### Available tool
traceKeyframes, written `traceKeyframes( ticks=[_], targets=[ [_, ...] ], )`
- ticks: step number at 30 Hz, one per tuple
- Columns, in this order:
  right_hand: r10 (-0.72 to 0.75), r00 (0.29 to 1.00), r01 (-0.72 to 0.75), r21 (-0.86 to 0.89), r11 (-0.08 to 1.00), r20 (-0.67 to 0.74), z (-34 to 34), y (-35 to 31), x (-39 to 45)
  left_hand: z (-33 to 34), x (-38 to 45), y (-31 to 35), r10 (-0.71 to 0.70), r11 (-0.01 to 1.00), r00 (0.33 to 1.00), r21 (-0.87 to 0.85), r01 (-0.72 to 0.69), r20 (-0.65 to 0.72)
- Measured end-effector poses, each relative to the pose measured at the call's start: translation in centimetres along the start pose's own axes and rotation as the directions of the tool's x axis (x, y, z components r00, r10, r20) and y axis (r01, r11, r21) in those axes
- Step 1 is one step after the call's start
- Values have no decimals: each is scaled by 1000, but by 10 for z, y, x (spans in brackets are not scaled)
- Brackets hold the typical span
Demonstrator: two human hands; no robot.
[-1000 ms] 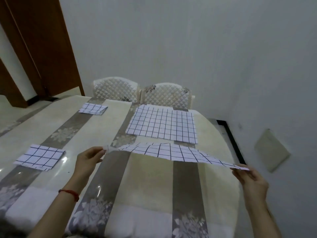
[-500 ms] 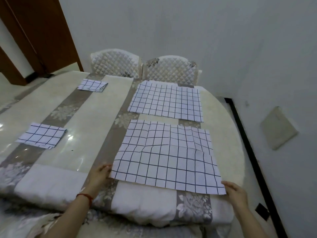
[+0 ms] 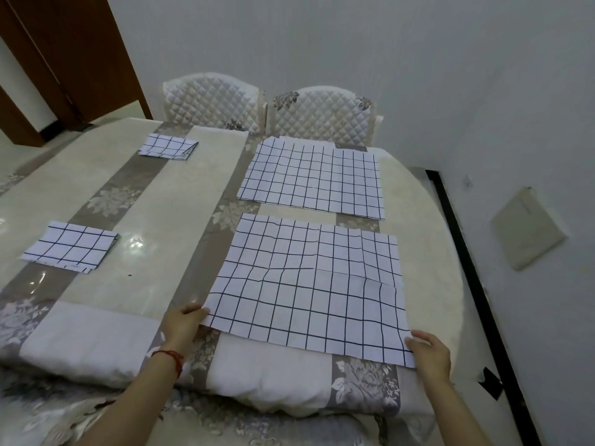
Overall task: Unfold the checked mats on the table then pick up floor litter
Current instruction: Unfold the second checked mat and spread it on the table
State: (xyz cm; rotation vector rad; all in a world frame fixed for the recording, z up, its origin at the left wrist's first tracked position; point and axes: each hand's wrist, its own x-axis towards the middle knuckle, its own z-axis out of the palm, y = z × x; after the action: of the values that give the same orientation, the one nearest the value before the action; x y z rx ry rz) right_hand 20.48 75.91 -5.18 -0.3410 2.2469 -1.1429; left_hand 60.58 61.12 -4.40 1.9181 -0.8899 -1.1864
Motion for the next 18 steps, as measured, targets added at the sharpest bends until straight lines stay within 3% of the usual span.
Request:
traceKeyframes(
  ticks=[3, 9, 18],
  targets=[
    [-54, 998, 57, -71, 996, 37, 2, -1, -3, -13, 6, -5, 6, 995, 998, 101, 0, -60],
    [-120, 989, 128, -109, 986, 85, 9, 1, -12, -31, 8, -14, 37, 992, 997, 120, -28, -74],
    [-144, 989, 146, -132, 980, 29, 11, 5, -20, -30, 9, -15, 20, 991, 997, 132, -10, -71]
  ],
)
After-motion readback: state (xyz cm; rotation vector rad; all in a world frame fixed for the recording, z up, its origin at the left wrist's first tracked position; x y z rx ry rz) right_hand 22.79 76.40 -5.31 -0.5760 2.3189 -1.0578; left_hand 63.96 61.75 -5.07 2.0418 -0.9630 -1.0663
